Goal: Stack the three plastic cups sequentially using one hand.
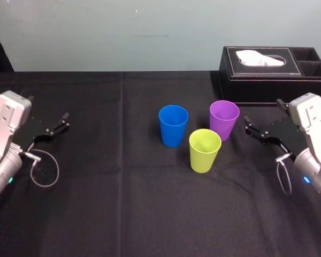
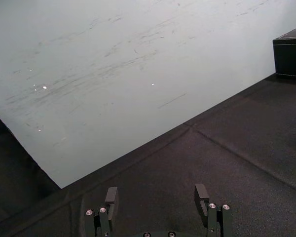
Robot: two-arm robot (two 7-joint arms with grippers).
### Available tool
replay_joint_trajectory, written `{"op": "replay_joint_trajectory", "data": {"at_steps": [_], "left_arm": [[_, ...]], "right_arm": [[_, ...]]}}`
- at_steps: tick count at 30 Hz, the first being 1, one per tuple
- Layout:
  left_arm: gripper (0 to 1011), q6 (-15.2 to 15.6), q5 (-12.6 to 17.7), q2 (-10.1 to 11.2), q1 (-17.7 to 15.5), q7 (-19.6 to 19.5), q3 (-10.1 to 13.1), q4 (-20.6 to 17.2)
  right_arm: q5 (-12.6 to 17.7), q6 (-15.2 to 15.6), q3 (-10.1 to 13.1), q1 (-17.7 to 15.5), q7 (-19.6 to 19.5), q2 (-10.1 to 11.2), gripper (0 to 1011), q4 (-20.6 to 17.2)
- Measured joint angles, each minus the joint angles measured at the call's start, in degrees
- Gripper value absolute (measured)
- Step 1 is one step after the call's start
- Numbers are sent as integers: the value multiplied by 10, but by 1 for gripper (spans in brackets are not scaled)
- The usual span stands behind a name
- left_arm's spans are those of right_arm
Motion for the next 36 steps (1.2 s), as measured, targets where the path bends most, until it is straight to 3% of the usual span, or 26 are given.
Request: {"op": "replay_joint_trajectory", "data": {"at_steps": [14, 21, 28, 36], "left_arm": [[1011, 0, 0, 0, 0, 0, 0, 0], [1011, 0, 0, 0, 0, 0, 0, 0], [1011, 0, 0, 0, 0, 0, 0, 0], [1011, 0, 0, 0, 0, 0, 0, 0]], "right_arm": [[0, 0, 0, 0, 0, 0, 1000, 0], [6, 0, 22, -16, 1, 4, 1000, -21], [21, 2, 47, -62, 10, 23, 1000, -64], [72, 4, 76, -145, 62, 61, 1000, -147]]}}
